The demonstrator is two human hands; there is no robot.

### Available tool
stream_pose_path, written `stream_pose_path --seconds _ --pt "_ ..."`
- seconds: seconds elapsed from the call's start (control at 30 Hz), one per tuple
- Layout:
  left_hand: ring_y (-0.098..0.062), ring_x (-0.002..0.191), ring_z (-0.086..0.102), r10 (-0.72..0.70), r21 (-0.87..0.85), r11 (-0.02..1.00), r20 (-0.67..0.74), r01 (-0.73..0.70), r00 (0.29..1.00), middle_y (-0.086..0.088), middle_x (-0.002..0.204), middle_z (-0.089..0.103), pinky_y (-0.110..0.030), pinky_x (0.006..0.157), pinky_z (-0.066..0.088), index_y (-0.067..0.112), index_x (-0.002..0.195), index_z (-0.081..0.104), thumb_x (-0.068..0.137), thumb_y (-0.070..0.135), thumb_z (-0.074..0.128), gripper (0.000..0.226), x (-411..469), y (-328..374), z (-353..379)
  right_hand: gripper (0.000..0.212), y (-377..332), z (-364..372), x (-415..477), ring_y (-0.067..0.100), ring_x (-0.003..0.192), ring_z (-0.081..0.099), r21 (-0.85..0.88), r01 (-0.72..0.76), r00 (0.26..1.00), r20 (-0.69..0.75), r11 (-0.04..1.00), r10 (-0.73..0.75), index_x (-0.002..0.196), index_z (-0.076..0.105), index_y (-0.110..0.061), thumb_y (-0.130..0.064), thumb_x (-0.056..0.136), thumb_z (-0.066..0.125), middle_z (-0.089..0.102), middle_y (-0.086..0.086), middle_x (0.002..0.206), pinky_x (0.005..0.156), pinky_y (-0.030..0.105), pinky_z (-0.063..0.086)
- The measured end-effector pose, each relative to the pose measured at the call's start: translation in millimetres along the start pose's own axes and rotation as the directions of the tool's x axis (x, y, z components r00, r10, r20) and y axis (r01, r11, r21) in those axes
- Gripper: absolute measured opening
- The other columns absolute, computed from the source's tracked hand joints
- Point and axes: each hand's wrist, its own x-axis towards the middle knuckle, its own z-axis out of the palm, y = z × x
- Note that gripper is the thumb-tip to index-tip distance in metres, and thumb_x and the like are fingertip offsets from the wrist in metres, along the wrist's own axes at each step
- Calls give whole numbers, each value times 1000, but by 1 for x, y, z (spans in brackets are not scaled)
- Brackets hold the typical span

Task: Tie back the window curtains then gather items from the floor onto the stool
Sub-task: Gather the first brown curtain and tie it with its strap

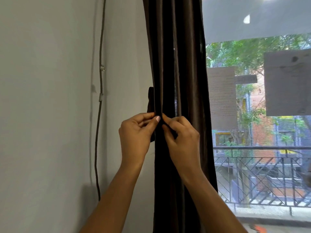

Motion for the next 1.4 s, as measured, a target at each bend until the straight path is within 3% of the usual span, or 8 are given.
stream_pose_path --seconds 0.07,0.23,0.6,0.77,0.97,1.1,1.27,1.4 --pt "-2 79 71 -9 -27 1000 -1 9 1000 6 86 74 -11 61 53 17 102 73 82 18 73 20 -1 2 0 34 -1 2 -2 5 76 59 6 -11 1000 7 1000 11 122 63 -17 -6 90 61 59 -7 87 69 18 52" --pt "-10 83 72 -50 -42 998 32 51 998 2 91 75 -34 68 61 24 100 72 83 22 71 17 -6 2 -1 33 -3 -2 -8 6 75 57 -8 -6 1000 6 1000 6 121 63 -18 -8 89 62 59 -4 86 66 22 52" --pt "-11 78 73 -63 -34 997 38 64 997 1 84 75 -37 69 61 28 94 71 76 31 76 18 -6 9 -6 23 -3 -10 -12 10 73 60 -12 58 994 92 998 -57 107 71 -18 -28 89 60 62 -6 83 60 35 53" --pt "1 73 69 7 135 991 -30 -3 1000 11 79 72 -13 67 55 15 101 73 79 24 77 24 2 6 -11 26 -3 -17 0 9 92 50 -242 -15 978 -203 970 -35 106 66 -22 -38 90 54 59 -6 98 72 22 42" --pt "-1 73 68 24 206 979 -62 -11 998 10 79 71 -8 63 52 16 102 72 79 21 76 24 5 0 -16 52 19 -8 18 24 110 50 -591 -201 959 46 782 281 128 48 -21 -51 86 55 60 0 115 84 40 35" --pt "2 73 67 30 219 976 -80 -12 996 13 77 70 -19 70 57 18 96 72 78 23 78 20 5 -2 -17 17 24 -17 15 21 84 60 -432 -179 981 -11 884 194 101 61 -16 -26 88 59 64 -1 87 82 38 40" --pt "3 71 66 73 198 979 -72 -58 995 15 74 68 -25 67 60 21 92 73 78 27 78 16 -10 5 -8 19 6 -36 -10 9 81 56 -263 -54 972 -236 963 -10 105 64 -13 -13 86 66 61 -1 96 76 38 48" --pt "-2 72 68 73 120 990 -24 -70 997 15 77 69 -34 67 61 23 91 72 77 27 77 15 -19 16 6 17 -5 -45 -12 7 77 58 -219 3 984 -173 976 -42 102 68 -16 -13 85 67 61 -5 92 72 32 50"
